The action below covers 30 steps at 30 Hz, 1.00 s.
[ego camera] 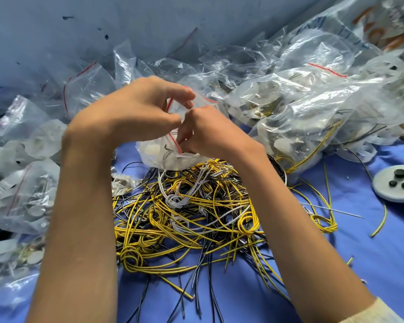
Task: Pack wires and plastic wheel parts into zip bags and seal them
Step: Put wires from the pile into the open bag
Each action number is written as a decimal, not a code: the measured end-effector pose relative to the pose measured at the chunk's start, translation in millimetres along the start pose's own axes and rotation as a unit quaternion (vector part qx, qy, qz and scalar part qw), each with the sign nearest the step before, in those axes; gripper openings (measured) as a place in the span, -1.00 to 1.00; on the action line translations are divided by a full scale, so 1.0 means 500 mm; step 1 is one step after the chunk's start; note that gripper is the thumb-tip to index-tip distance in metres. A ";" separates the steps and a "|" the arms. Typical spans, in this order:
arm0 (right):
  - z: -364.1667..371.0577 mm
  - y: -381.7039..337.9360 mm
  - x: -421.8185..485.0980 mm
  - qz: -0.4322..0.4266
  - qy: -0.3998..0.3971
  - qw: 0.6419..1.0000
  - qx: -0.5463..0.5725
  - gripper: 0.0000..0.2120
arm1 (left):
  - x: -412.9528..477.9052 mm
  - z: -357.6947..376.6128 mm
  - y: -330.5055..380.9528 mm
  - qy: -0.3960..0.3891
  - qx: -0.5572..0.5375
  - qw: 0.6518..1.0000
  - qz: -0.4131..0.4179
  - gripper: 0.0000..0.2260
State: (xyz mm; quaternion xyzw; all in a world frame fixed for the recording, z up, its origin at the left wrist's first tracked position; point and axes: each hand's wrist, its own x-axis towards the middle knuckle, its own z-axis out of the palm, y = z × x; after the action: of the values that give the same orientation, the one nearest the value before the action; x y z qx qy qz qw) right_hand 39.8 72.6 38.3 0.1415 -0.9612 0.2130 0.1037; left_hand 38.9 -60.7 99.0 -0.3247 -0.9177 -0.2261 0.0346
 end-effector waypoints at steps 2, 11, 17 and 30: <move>0.000 0.005 -0.001 -0.005 0.016 1.000 0.004 -0.89 | 0.001 0.000 0.000 -0.003 0.001 1.000 0.003 -0.63; -0.009 0.010 -0.005 -0.037 -0.014 0.999 0.028 -0.88 | 0.002 0.004 -0.002 -0.002 -0.016 1.000 -0.010 -0.67; -0.076 0.010 -0.017 -0.040 0.079 0.989 0.115 -0.78 | 0.003 0.003 -0.012 0.036 -0.020 0.999 -0.014 -0.69; -0.079 0.099 -0.053 0.187 -0.295 0.937 0.005 -0.74 | 0.005 0.006 0.005 -0.018 -0.008 1.000 0.008 -0.71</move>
State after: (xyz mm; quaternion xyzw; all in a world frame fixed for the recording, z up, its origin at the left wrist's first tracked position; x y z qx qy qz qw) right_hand 54.4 138.9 47.7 0.0160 -0.9568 0.1817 -0.2265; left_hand 38.6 -56.1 97.8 -0.3360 -0.9138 -0.2275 0.0170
